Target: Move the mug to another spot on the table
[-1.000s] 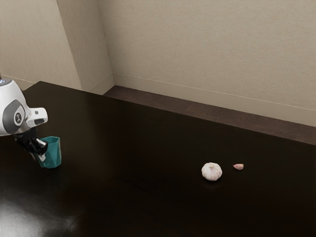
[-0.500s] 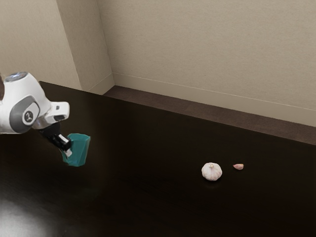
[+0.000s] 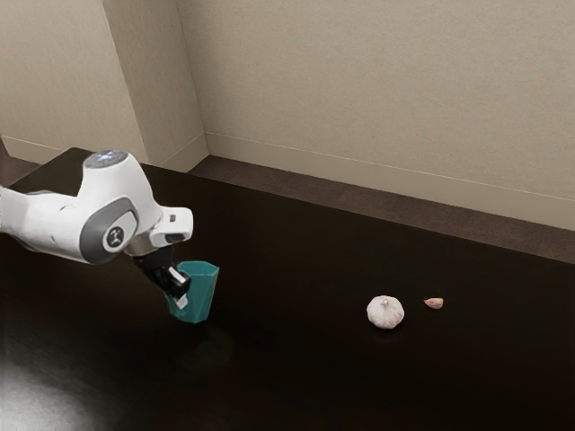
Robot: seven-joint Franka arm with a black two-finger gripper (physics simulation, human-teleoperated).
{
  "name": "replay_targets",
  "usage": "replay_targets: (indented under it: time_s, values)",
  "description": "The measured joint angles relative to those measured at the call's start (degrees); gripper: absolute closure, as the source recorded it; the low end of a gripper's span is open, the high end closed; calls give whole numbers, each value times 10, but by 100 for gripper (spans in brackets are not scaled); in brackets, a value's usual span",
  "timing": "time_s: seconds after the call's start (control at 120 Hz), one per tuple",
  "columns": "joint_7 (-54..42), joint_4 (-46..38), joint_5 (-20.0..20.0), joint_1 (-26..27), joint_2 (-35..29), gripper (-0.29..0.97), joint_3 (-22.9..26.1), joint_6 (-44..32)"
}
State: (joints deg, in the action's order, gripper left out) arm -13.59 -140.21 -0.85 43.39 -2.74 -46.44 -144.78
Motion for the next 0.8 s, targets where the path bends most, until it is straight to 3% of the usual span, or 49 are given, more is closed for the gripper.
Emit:
replay_targets:
  time_s: [0.175, 0.267, 0.333, 0.558, 0.625, 0.8]
  values:
    - [20, 0, -15, 5, 14, 74, 5, -11]
    - [30, 0, -25, -28, 27, 74, 41, -17]
    - [36, 0, -31, 36, 32, 73, -20, -21]
    - [50, -1, -47, 24, 53, 72, 5, -29]
    - [51, -1, -53, 22, 54, 64, 7, -29]
    - [42, -2, -67, 17, 55, 30, 12, -27]
